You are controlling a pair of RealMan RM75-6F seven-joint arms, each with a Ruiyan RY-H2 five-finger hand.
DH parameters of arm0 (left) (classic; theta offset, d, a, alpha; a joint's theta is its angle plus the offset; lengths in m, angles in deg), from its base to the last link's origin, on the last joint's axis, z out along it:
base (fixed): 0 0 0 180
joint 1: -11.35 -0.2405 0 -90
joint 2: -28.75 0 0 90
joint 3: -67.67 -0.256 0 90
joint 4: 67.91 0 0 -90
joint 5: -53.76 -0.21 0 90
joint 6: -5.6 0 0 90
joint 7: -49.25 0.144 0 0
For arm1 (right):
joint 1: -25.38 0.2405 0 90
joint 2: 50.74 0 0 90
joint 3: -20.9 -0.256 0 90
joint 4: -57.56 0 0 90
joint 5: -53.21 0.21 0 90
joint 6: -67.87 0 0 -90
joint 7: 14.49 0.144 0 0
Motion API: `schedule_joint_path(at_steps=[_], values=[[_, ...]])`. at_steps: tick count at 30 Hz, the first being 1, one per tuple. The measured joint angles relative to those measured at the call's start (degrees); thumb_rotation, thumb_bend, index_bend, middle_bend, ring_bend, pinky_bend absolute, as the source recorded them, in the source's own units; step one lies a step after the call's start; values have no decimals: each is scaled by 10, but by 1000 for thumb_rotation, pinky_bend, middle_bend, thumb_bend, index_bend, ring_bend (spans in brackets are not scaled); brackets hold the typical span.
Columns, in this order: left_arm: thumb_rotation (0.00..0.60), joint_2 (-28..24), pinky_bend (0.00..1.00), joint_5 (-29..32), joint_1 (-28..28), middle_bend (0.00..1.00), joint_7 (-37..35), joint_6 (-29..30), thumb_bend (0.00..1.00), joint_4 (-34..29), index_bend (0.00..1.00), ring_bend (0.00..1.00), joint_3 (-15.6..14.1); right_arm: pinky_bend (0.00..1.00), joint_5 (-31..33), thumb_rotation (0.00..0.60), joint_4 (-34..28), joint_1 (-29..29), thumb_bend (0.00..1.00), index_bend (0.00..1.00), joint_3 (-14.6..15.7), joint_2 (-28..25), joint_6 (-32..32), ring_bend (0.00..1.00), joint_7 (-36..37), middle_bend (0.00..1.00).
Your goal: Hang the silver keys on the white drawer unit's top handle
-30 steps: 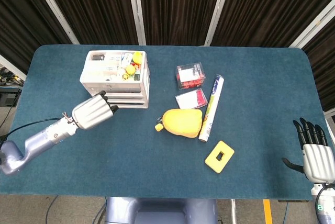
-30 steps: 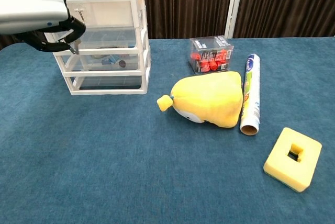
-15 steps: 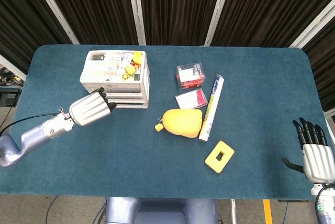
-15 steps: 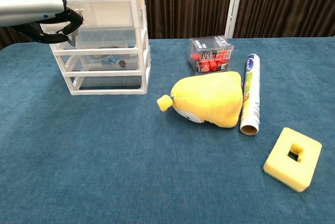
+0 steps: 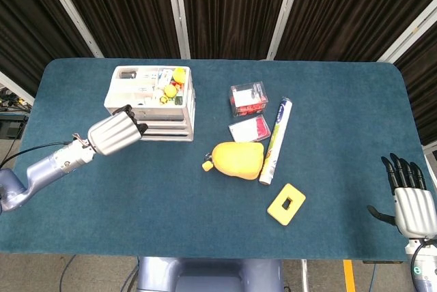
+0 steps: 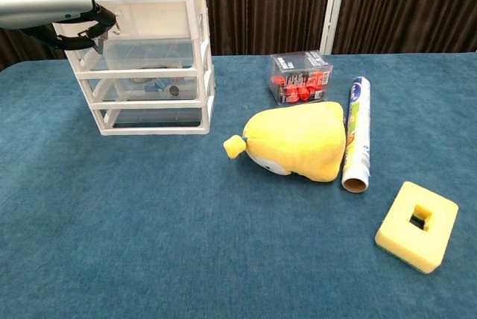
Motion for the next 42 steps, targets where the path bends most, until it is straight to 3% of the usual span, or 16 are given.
schedule_joint_path(at_steps=[14,42], values=[[600,45,699,-9,9,889,-14,28,442,91,669,804,-12,0,0,600,0,0,3,0,-1,0,0,0,4,0],[600,104,707,-4,20,890,-16,71,455,188,670,804,-30,0,3,600,1,-2,3,0,-3,1,-4,0,4,0]])
